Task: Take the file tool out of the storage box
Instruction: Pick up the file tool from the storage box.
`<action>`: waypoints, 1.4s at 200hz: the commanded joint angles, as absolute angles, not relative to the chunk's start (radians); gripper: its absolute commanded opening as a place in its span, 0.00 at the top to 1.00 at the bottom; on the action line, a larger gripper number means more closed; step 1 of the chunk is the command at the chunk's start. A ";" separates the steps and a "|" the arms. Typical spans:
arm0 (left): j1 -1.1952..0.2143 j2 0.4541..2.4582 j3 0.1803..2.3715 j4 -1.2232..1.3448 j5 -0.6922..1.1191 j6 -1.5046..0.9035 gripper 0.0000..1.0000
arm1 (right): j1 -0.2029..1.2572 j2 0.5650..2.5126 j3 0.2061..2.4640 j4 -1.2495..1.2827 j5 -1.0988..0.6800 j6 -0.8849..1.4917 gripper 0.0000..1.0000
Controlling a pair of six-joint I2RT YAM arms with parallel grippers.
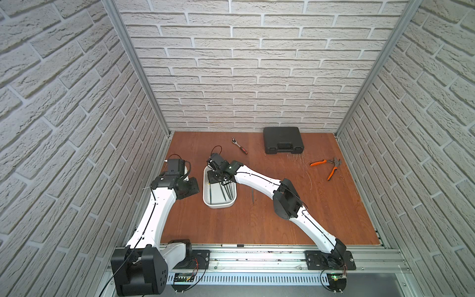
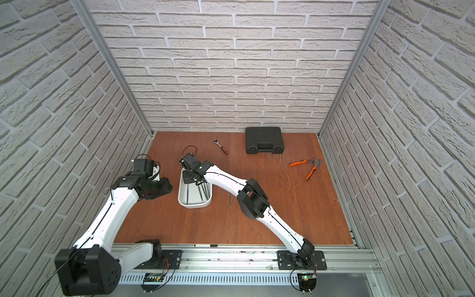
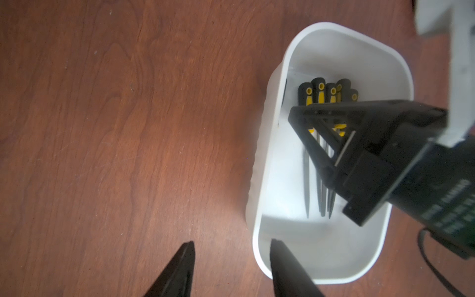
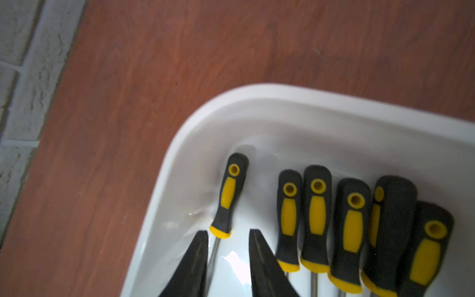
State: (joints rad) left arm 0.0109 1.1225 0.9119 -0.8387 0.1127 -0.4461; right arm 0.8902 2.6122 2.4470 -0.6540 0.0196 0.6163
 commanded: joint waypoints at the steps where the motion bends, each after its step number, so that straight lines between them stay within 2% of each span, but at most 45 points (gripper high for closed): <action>1: 0.011 1.110 0.924 -0.847 0.100 -0.436 0.46 | 0.888 2.634 2.494 -0.635 0.002 0.630 0.65; 45: 0.010 1.117 0.919 -0.846 0.094 -0.426 0.46 | 0.888 2.671 2.508 -0.638 0.005 0.635 0.62; 186: 0.014 1.094 0.896 -0.859 0.072 -0.423 0.46 | 0.909 2.774 2.577 -0.675 0.018 0.634 0.61; 280: 0.017 1.083 0.903 -0.861 0.084 -0.423 0.46 | 0.934 2.764 2.576 -0.818 0.181 0.578 0.70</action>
